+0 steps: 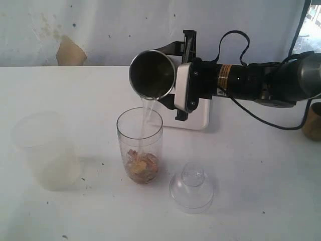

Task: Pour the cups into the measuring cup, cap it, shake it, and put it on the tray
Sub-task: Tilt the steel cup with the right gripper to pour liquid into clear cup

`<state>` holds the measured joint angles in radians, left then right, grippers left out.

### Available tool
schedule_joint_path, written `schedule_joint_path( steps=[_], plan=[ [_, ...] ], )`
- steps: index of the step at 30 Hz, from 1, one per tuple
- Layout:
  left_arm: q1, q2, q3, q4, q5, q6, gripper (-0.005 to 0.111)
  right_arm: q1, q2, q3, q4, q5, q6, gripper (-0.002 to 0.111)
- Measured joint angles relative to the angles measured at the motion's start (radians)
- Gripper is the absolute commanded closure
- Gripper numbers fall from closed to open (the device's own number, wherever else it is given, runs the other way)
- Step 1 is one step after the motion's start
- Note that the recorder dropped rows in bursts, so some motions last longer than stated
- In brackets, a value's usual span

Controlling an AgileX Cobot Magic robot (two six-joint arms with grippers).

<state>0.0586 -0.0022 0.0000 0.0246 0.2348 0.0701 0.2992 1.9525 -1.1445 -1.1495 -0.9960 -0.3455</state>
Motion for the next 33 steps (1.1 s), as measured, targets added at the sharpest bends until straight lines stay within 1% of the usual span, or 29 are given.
schedule_joint_path(
  steps=[33],
  plan=[
    [0.0, 0.0, 0.0, 0.0, 0.0, 0.0, 0.107, 0.002, 0.0, 0.0, 0.019, 0.036, -0.114, 0.108]
  ],
)
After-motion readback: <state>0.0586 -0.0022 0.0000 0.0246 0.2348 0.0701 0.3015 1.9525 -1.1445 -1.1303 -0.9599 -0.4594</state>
